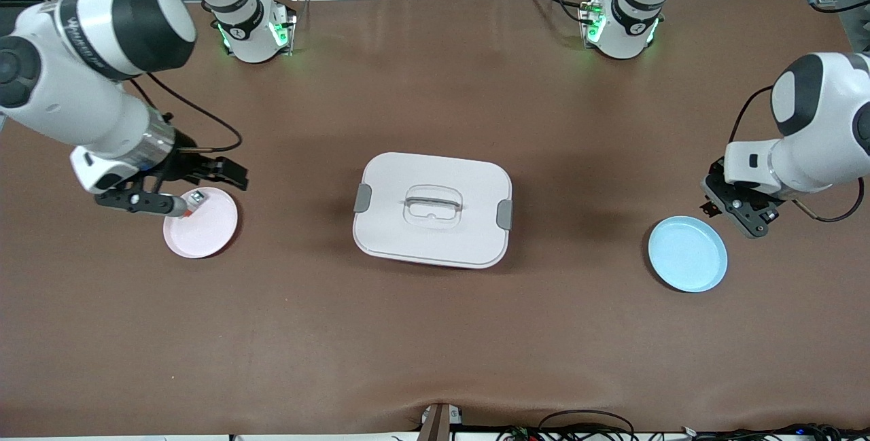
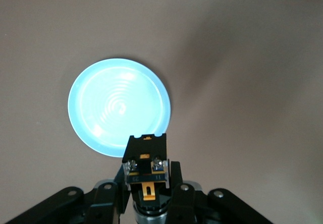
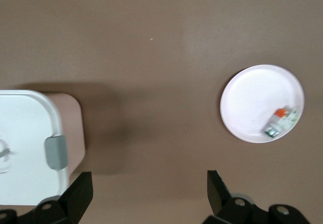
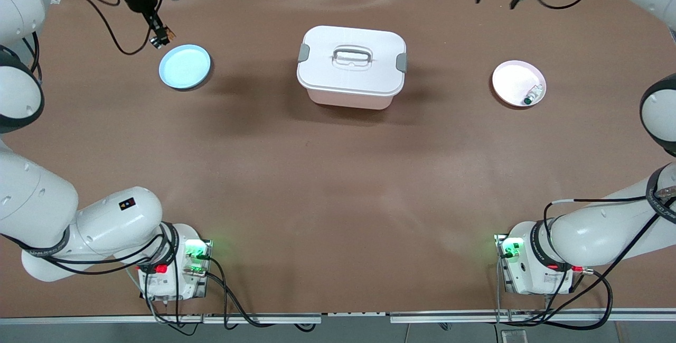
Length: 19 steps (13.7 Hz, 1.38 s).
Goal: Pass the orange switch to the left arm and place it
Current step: 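Lower the switch onto the blue plate and open the left gripper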
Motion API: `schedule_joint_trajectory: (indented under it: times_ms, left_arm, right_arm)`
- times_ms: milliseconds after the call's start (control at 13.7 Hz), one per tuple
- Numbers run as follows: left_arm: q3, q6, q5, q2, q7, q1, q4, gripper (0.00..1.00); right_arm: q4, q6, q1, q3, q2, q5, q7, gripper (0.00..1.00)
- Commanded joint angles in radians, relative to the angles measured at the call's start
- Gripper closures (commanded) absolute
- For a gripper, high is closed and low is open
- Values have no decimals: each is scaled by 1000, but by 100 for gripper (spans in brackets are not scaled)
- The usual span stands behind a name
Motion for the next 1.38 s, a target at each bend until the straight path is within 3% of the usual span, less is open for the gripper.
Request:
schedule_joint_trajectory:
  times_ms: [0,219,291,656,1311]
  left_arm:
    - [-10,81,41,52,68,36,-38,100]
    - [-12,173,193,151,97,57,-40,100]
    - [-12,202,219,184,100,66,-38,100]
    - [-13,351,413,311,146,79,-38,100]
    - [-13,409,539,395,174,39,-17,100]
  right_arm:
    - [-40,12,-82,31,-56,-28,-100,0]
    - [-40,38,-240,137,-60,-42,-190,0]
    - [-40,41,-263,145,-62,-46,-208,0]
    - [-32,41,-277,134,-91,-91,-220,0]
    - [98,-129,-297,131,-102,-92,-205,0]
